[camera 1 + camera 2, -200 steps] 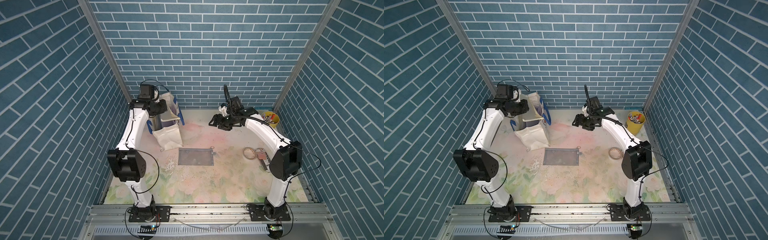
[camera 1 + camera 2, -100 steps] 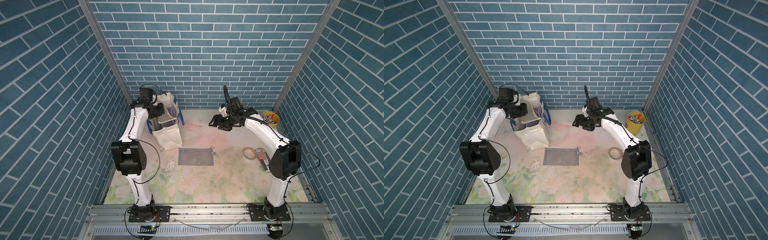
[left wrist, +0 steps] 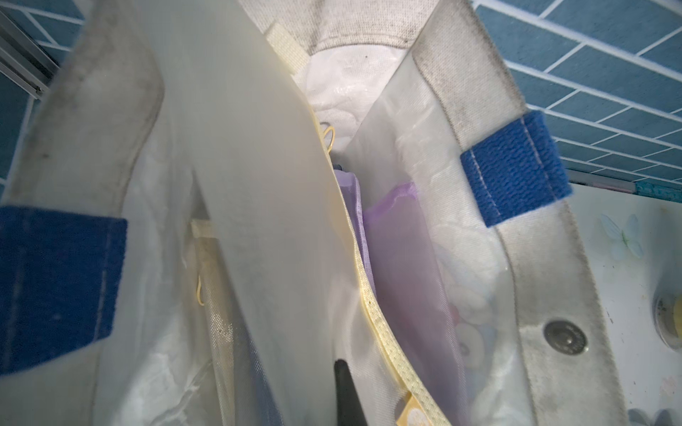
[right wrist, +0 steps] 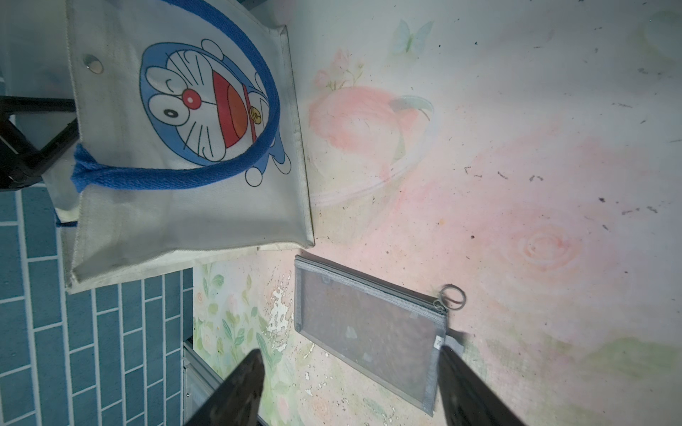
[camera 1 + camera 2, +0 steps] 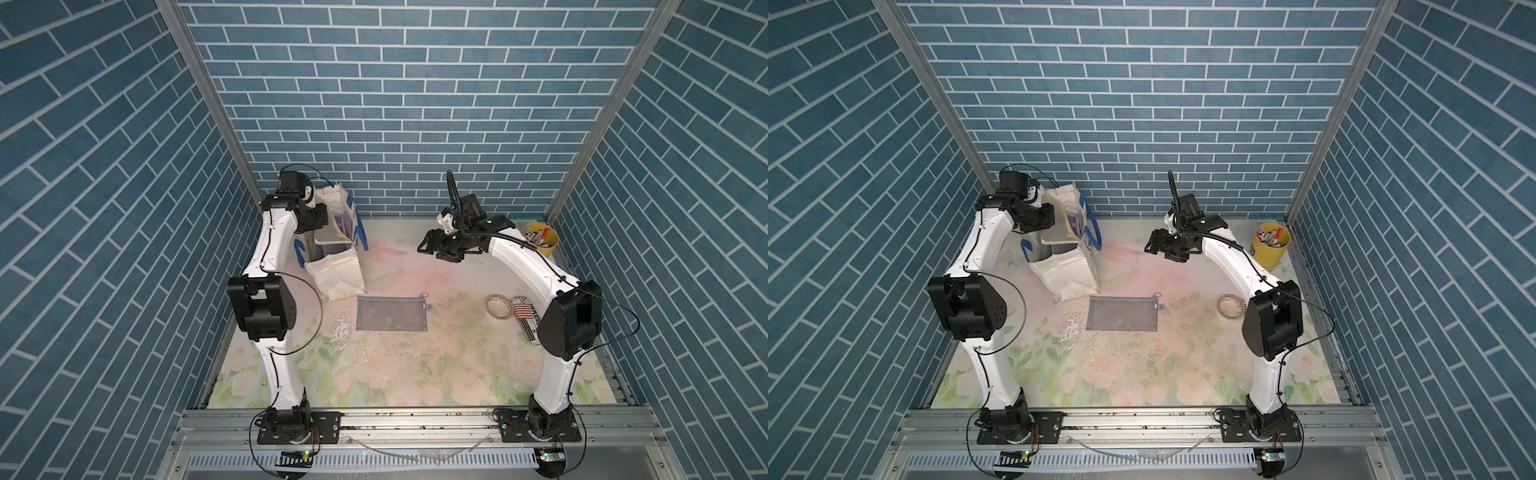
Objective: Put the pencil pouch into the canvas bag
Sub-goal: Place the pencil pouch in the canvas bag.
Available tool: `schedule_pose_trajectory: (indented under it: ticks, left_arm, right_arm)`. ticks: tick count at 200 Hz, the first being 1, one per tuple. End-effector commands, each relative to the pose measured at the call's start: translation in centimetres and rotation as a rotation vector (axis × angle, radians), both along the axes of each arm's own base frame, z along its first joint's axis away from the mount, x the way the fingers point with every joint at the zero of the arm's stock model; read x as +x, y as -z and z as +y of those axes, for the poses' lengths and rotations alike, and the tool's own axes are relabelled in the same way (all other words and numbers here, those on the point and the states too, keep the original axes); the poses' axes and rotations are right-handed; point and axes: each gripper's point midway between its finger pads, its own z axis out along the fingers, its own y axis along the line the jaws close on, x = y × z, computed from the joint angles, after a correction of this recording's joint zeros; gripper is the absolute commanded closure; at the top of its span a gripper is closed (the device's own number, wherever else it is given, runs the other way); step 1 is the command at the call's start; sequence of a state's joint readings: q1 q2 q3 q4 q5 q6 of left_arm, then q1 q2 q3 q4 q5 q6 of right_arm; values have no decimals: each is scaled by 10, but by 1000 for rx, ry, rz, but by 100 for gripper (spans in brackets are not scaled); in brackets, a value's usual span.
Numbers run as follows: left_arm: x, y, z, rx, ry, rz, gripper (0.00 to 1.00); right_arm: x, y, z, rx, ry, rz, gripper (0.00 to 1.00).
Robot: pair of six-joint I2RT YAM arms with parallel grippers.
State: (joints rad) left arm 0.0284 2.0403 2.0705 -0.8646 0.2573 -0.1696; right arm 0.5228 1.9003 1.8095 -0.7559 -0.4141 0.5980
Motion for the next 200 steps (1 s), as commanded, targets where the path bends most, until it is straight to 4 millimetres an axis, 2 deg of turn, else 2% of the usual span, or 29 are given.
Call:
schedule_pose_trajectory:
  ticks: [1,17,41,88,128,146,164,200]
  left_arm:
    - [-4,12,0,16,2,26,100]
    - [0,12,2,34,7,22,100]
    - [7,6,18,83,-5,22,100]
    - [9,6,22,70,-9,13,100]
    - [8,6,16,36,-16,12,100]
    - [5,8,6,18,-14,16,100]
    - [3,17,-7,3,-24,20,100]
    - [1,34,-15,-44,-56,41,95]
  right_arm:
    - [2,0,2,-7,5,5,26]
    - [3,-1,3,-6,5,3,27]
    - [3,-2,4,-4,0,5,27]
    - [2,-2,4,-12,-4,9,27]
    - [2,-2,5,-14,-10,11,27]
    - [3,-2,6,-15,-13,7,27]
    - [4,-1,7,-13,-12,6,27]
    - [3,-2,9,-7,-20,0,27]
